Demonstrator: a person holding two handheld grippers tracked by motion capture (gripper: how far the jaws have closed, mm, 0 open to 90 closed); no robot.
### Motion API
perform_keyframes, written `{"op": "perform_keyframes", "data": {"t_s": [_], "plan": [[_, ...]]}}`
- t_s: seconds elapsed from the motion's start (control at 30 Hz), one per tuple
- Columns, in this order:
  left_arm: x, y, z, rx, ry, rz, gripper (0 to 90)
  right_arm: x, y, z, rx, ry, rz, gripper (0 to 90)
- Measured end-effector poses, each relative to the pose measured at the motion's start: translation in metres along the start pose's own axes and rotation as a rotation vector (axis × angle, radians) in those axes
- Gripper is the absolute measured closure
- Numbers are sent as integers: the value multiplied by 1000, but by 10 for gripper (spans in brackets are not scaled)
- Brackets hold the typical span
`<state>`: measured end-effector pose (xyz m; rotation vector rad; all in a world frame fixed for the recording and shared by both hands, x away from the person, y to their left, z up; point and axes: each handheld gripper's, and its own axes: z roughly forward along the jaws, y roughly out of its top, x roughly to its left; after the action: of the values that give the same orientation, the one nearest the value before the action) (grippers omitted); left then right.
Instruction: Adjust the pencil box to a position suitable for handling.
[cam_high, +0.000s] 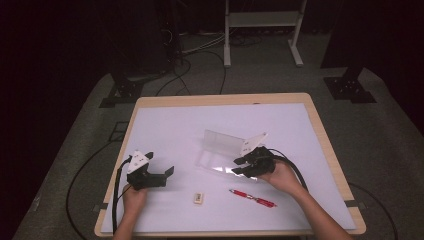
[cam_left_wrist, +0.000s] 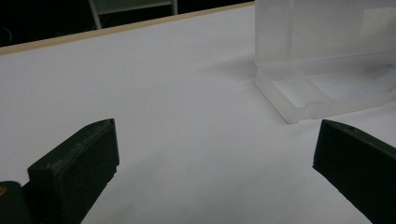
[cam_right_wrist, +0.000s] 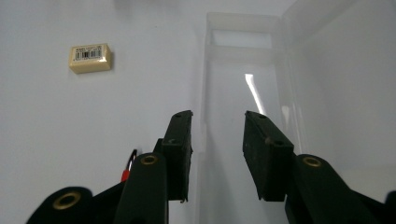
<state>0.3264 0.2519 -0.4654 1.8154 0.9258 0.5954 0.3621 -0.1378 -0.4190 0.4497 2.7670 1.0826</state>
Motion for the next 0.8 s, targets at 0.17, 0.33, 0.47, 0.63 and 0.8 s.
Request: {"op": "perform_keyframes", "data": {"t_s": [0.17, 0.33, 0.47, 0.63, 0.8], "plan": [[0, 0, 0, -1, 1, 2, 0, -2, -11, -19, -28, -28, 42, 557], [0, 0, 0, 1, 2, 2, 0, -1, -20, -33, -45, -49, 83, 534], [0, 0, 0, 1, 3, 1, 0, 1, -27, -42, -52, -60, 97, 521], [0, 0, 0, 2, 4, 1, 0, 4, -36, -50, -57, -69, 113, 512], [0, 0, 0, 3, 3, 0, 0, 5, -47, -56, -65, -81, 135, 483]]}}
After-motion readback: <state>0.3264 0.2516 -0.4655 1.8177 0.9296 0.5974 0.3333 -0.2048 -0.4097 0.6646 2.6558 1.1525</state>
